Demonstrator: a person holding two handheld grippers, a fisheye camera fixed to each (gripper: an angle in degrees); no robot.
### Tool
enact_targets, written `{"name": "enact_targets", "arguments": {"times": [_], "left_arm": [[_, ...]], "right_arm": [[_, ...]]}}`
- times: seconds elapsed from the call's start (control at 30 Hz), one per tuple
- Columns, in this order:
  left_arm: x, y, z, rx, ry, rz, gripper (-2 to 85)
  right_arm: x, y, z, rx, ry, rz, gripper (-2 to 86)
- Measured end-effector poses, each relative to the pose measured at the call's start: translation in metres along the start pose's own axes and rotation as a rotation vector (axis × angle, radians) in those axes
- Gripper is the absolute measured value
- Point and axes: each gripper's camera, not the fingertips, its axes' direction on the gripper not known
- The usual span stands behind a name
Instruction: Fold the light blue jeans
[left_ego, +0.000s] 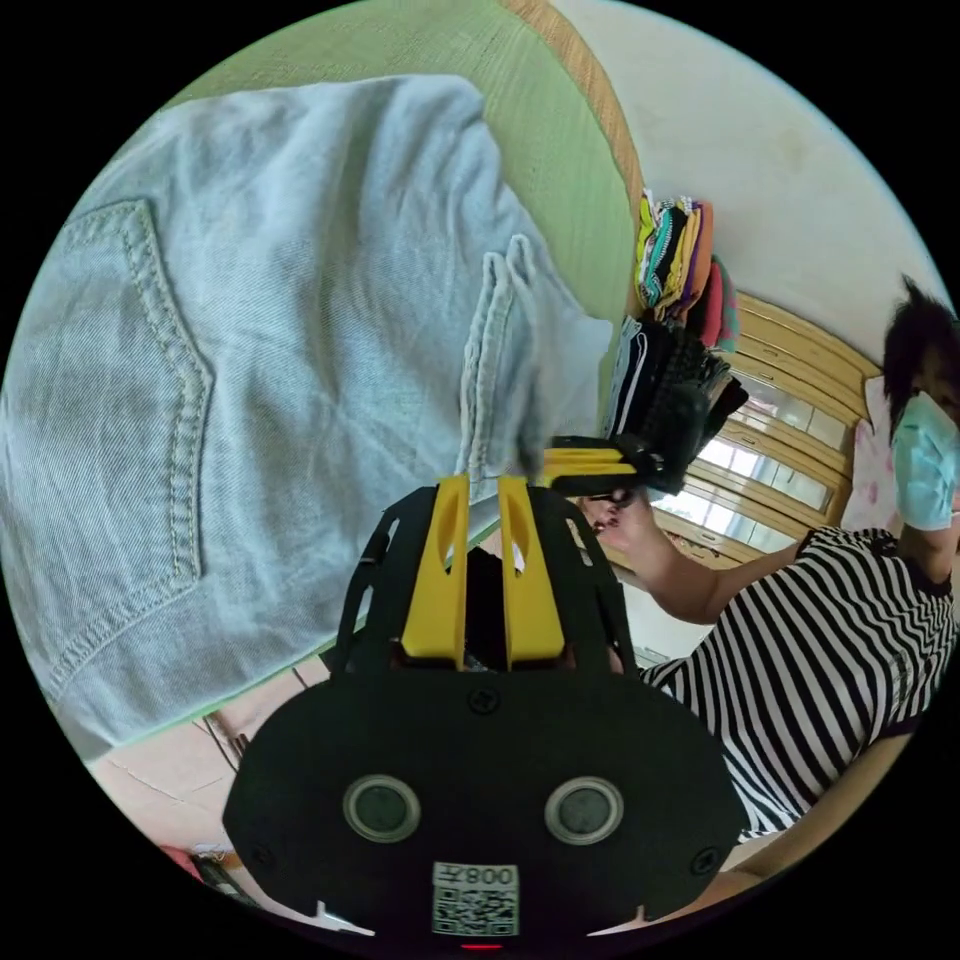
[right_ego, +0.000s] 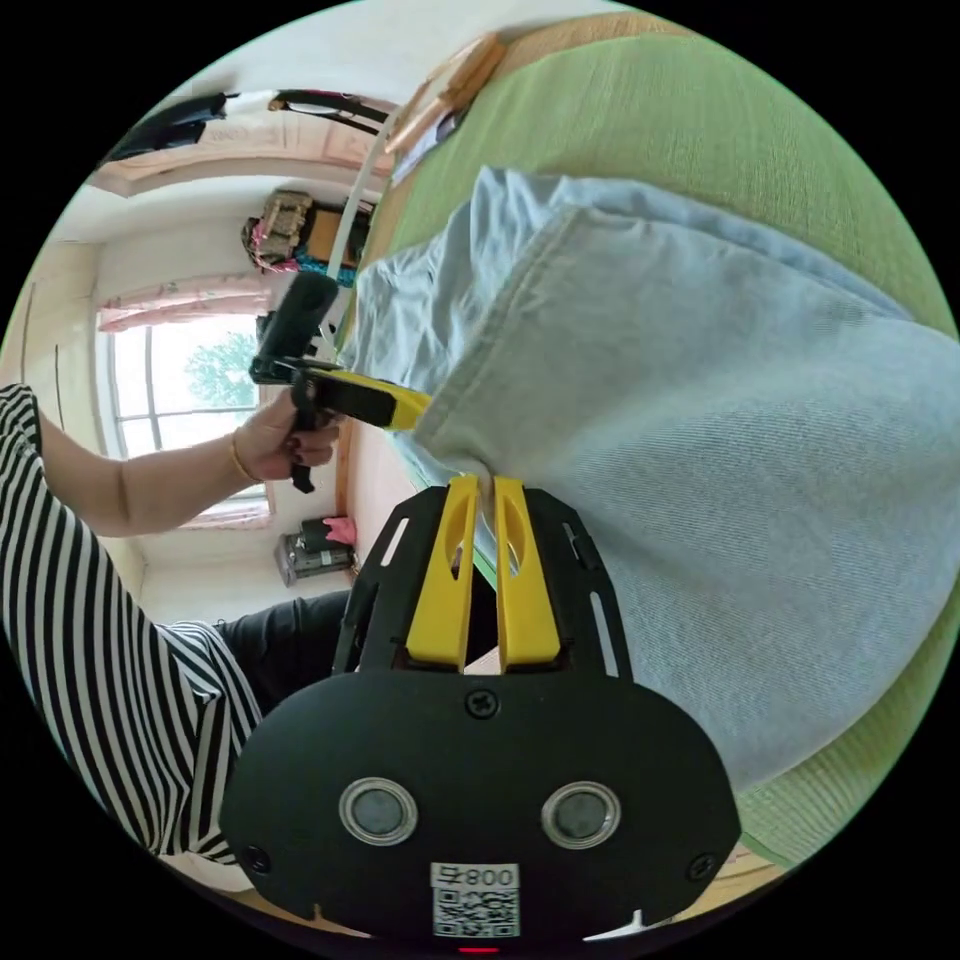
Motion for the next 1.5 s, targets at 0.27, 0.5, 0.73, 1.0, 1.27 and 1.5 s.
{"name": "enact_targets", "arguments": {"times": [0.27,0.5,0.73,1.0,1.27,1.5], "left_arm": [[-0.002,-0.038,0.042,-0.029,-0.11,0.055,9.5],[-0.016,-0.03,0.048,0.039,-0.07,-0.01,12.0],[-0.027,-0.044,0.071,0.041,-0.075,-0.026,11.4],[-0.027,-0.05,0.098,0.026,-0.052,-0.043,6.9],[-0.01,-0.024,0.101,0.106,-0.108,-0.041,5.2],[-0.011,-0.015,0.11,0.127,-0.067,-0.057,5.2]], "right_arm": [[-0.024,-0.01,-0.022,-0.044,0.027,-0.003,2.8],[-0.05,-0.018,-0.037,-0.114,0.08,-0.027,3.3],[-0.087,-0.07,-0.091,0.03,0.265,-0.136,5.7],[-0.088,-0.14,-0.062,-0.067,0.313,-0.231,4.8],[-0.096,-0.141,-0.041,-0.083,0.35,-0.24,0.7],[-0.096,-0.142,-0.029,-0.106,0.399,-0.259,0.3]]}}
